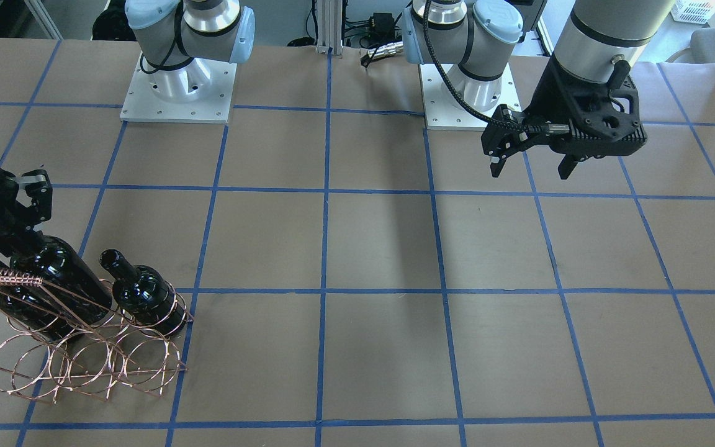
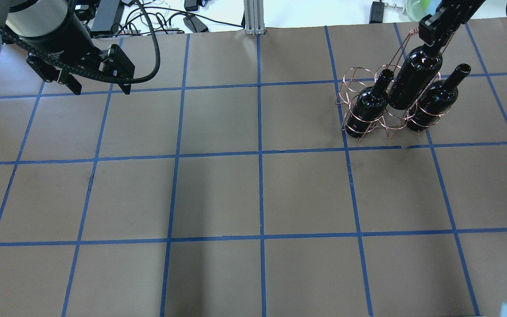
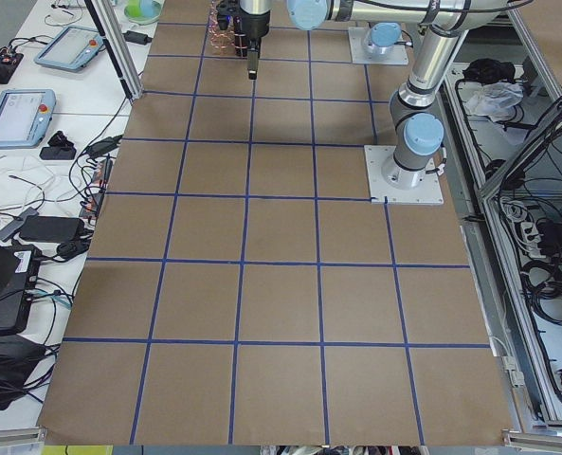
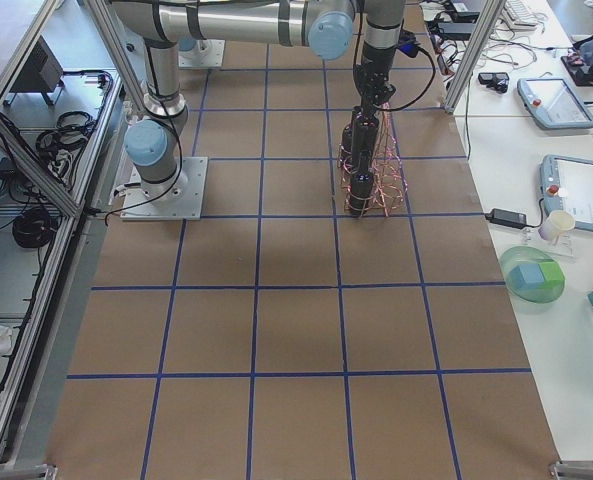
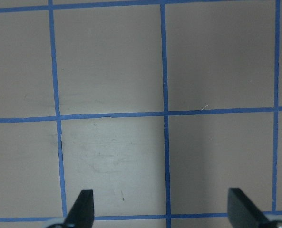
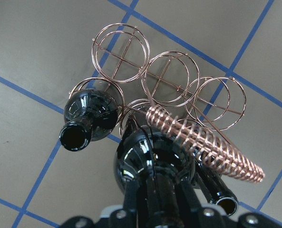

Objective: Place wine into wine basket
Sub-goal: 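Lower the bottle into the empty basket ring beside the other bottles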

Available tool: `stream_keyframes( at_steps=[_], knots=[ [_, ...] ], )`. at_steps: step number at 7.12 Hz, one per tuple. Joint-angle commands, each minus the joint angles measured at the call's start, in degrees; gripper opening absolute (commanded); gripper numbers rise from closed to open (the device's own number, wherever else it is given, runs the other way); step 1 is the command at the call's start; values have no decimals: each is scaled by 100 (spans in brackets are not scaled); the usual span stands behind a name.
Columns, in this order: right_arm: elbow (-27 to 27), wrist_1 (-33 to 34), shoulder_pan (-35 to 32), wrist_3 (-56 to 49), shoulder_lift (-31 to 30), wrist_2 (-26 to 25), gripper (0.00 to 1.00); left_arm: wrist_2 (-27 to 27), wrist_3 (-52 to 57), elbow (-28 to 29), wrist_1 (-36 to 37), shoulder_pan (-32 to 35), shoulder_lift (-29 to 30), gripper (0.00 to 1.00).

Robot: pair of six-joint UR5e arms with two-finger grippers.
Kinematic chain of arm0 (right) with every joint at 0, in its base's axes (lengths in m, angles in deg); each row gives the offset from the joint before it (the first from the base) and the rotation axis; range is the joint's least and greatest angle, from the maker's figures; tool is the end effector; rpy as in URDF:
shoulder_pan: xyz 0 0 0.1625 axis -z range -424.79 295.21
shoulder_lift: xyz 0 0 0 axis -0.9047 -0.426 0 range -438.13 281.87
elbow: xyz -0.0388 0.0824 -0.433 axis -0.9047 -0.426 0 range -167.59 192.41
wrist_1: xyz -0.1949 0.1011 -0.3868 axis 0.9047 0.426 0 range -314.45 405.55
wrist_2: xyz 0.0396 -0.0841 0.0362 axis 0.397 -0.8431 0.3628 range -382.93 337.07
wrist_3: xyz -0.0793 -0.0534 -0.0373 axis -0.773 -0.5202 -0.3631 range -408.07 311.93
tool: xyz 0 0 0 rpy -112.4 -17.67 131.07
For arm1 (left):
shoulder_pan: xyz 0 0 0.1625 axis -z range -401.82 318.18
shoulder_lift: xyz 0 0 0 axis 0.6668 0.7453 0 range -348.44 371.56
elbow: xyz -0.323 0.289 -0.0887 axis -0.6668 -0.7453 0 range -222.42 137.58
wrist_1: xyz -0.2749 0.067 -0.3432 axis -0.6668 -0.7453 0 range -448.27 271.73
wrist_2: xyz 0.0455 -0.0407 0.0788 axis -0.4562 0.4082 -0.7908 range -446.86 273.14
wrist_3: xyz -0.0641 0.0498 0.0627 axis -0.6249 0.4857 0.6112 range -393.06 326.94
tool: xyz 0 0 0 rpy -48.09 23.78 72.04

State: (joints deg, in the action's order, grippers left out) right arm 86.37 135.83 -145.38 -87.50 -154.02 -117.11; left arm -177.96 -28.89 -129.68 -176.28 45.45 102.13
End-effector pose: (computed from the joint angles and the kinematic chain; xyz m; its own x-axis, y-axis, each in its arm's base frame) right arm 0.0203 -0.6476 0.5075 -0.8634 -0.4980 0.0807 -0.4984 0.8668 0.0165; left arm -0.1057 -0.5409 0.5259 -0.9994 0.0235 -0.0243 0.0252 0.9972 -0.0711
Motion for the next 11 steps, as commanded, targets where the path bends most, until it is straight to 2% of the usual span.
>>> stream_keyframes(
  at_steps=[1, 11],
  knots=[
    [13, -54, 0, -3, 39, -57, 0, -4, -3, -1, -7, -8, -13, 100],
    [65, -2, 0, -179, 355, 22, 0, -4, 58, -80, 2, -8, -30, 100]
  ],
)
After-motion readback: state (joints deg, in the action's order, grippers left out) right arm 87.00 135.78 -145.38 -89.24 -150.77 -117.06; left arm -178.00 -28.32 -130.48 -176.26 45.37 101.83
